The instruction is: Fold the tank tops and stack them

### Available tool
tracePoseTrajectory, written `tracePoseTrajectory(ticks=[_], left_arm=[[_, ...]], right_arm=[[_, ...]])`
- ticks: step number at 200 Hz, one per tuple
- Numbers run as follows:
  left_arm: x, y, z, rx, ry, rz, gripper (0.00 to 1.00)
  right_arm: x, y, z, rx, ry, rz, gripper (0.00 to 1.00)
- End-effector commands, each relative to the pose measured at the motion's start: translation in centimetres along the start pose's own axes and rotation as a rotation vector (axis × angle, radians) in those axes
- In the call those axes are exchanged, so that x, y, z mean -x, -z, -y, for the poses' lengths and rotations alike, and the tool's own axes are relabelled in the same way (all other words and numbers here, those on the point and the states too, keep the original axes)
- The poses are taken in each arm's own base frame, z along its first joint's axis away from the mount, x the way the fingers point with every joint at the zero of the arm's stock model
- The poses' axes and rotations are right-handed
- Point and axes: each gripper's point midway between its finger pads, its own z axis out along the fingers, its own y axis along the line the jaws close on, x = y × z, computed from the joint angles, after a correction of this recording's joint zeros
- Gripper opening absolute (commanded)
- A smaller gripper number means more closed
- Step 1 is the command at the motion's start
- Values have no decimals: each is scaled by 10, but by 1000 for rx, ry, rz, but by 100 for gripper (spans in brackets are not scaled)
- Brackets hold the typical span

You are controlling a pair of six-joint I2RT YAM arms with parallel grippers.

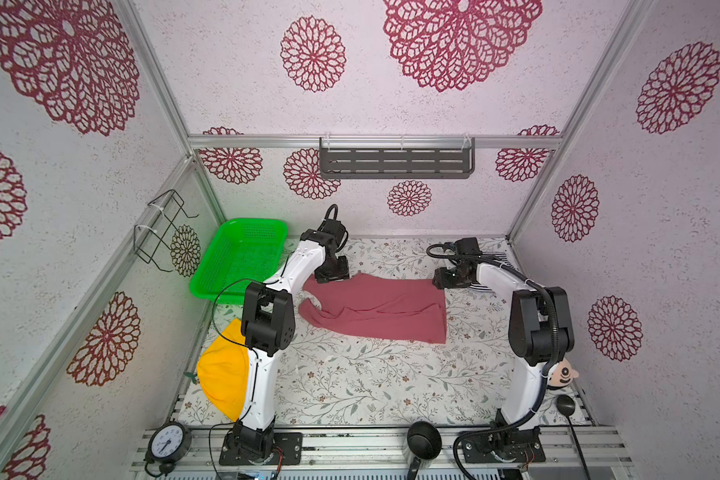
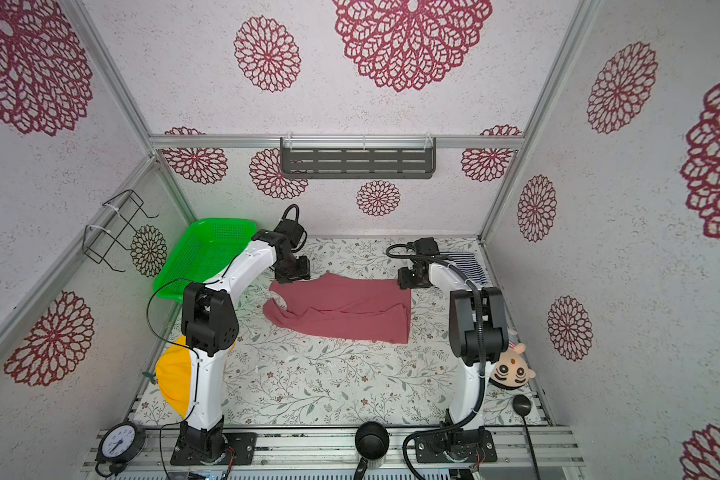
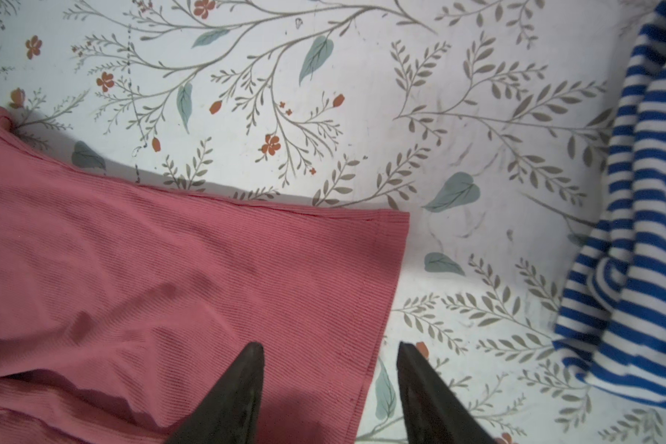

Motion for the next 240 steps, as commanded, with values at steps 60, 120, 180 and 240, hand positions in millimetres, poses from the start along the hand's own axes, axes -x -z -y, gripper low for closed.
tracePoseTrajectory(ticks=[60,120,180,240], left_arm=[[-74,32,-144,33,372,147,68],[-54,5,-141,16,334,152,79],[-54,-26,-136,-6,321,103,68],[-56,-42,-118,-91,348,77,48]], right_arm=[[-71,50,-52,155,-97,-52,53],[-158,78,-60,94,-193,-149,57],[-178,87,-43,21,-211,-167,58],[-176,71,-44,32,-220,-179,58]])
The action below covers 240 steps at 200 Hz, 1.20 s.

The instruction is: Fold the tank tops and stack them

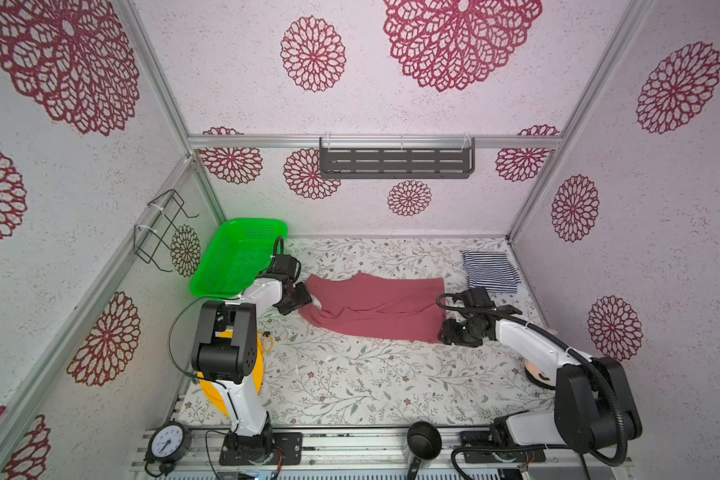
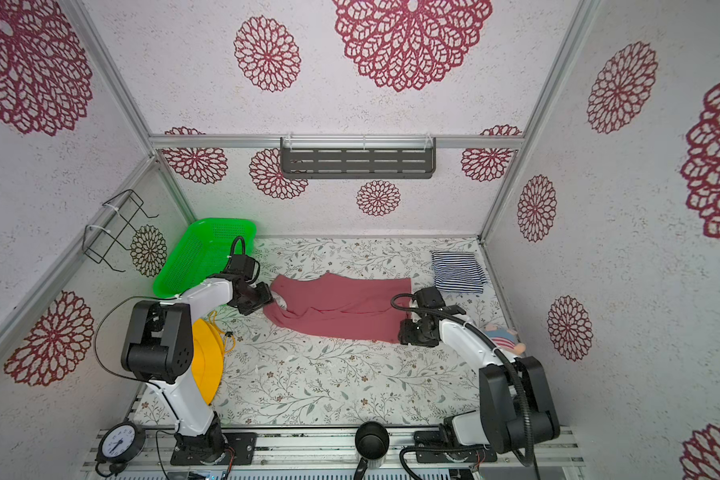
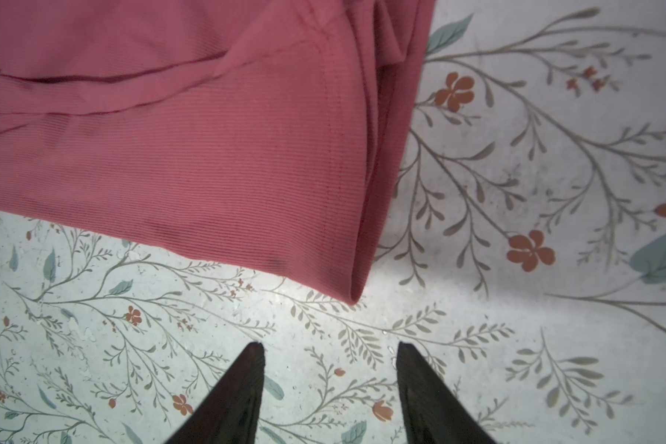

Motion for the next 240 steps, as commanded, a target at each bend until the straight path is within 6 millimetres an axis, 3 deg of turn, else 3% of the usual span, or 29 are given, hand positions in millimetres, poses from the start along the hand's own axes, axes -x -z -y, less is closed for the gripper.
tracePoseTrajectory(ticks=[1,33,55,72,82,102,141,190,240], left_arm=[[-3,-11,12,-50,16,-18,47],[-20,-15,9,-59,44,-64,32],[-29,-13,3,-48,60,-76,14],[-35,-8,-2,-30,72,-83,5],[-40,-4,-7,-16,82,-88,0],[-51,5,-17,6,104,-93,0],[-83,24,-42,63,168,-118,0],[-111,53,-69,131,228,-115,0],[-104,58,-76,148,243,-74,0]], right_arm=[[8,-4,0,-1,-26,19,58],[12,-24,0,19,-41,12,58],[16,-34,1,15,-37,6,57],[18,-40,4,-3,-32,-2,50],[17,-43,6,-14,-30,-10,41],[17,-43,10,-29,-30,-19,21],[15,-35,20,-66,-36,-36,6],[6,-21,33,-109,-49,-93,3],[1,-21,34,-104,-44,-121,8]])
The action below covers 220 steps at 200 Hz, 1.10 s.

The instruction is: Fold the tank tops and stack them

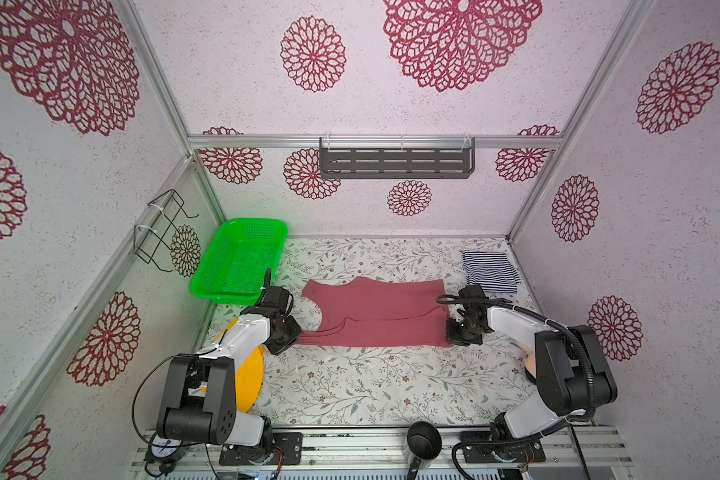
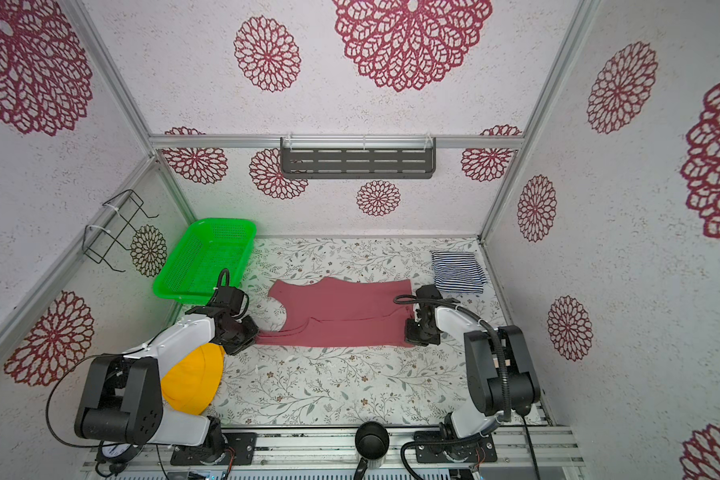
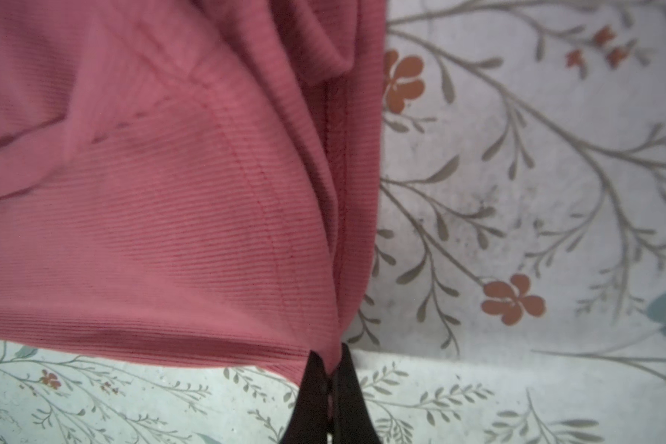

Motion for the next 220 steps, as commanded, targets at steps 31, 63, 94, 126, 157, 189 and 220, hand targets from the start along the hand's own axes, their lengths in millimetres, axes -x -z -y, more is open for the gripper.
tracePoseTrajectory(ticks=[31,63,94,126,157,189,220], left_arm=[[14,-16,-7,58,20,12,7],[17,-25,-10,82,11,6,14],[19,-17,-12,97,-2,15,48],[35,20,-10,123,-38,91,62],[58,66,10,136,-105,195,69],[82,90,84,58,-273,264,71],[81,72,210,-113,-545,249,70]], right_arm=[[4,10,4,-21,24,0,15],[8,13,1,-13,31,6,18],[11,18,-6,27,37,18,43],[22,48,-5,6,57,77,56],[44,73,-2,7,68,152,63],[87,77,0,10,84,235,62],[142,76,-13,63,125,335,60]])
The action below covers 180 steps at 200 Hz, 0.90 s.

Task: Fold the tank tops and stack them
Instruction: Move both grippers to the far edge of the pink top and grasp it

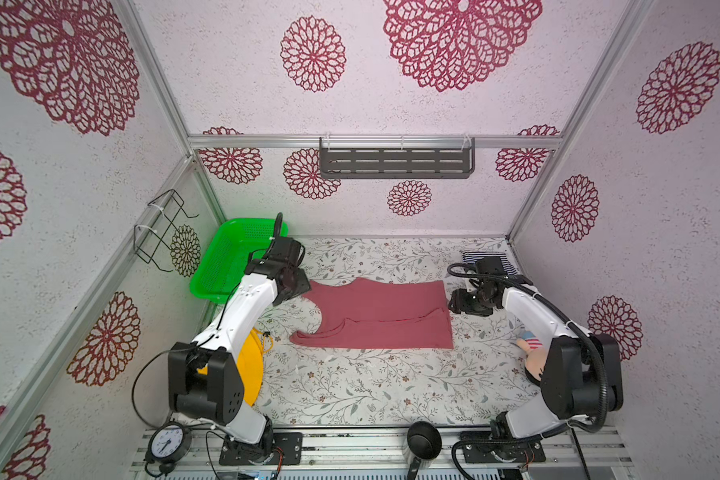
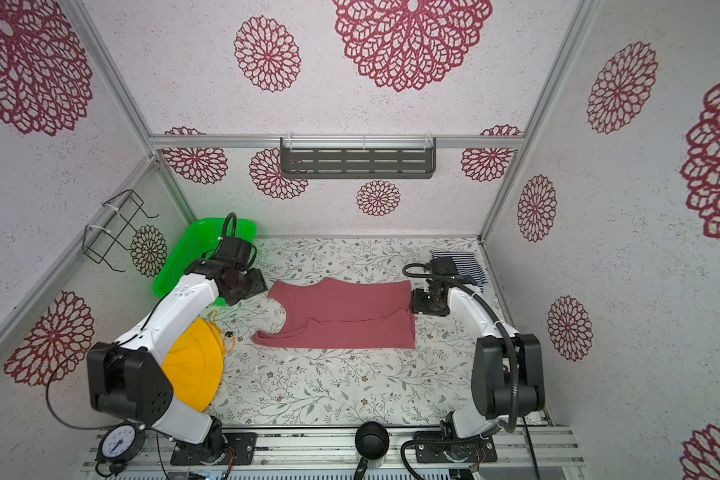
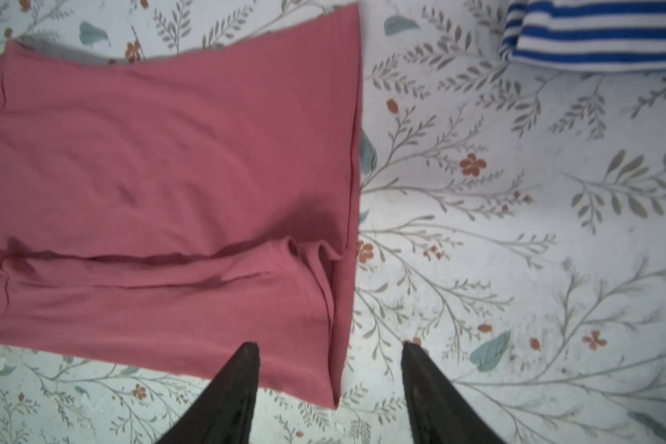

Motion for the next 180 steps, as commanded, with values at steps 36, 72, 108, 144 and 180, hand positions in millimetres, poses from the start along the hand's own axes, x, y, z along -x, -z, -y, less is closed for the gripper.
tracePoseTrajectory(ticks=[36,72,108,144,180], left_arm=[[5,-98,152,-205,-364,-87,67],[0,-134,173,-230,-334,-118,60],[-5,-160,177,-225,-297,-112,54],[-17,-177,176,-225,-287,-144,58],[-31,-187,172,-223,-273,-188,53]], right_arm=[[86,-33,-8,41,37,148,56],[107,-57,-2,17,19,164,52],[101,-85,4,8,22,116,48],[95,-100,7,8,32,86,49],[95,-108,10,2,28,76,49]])
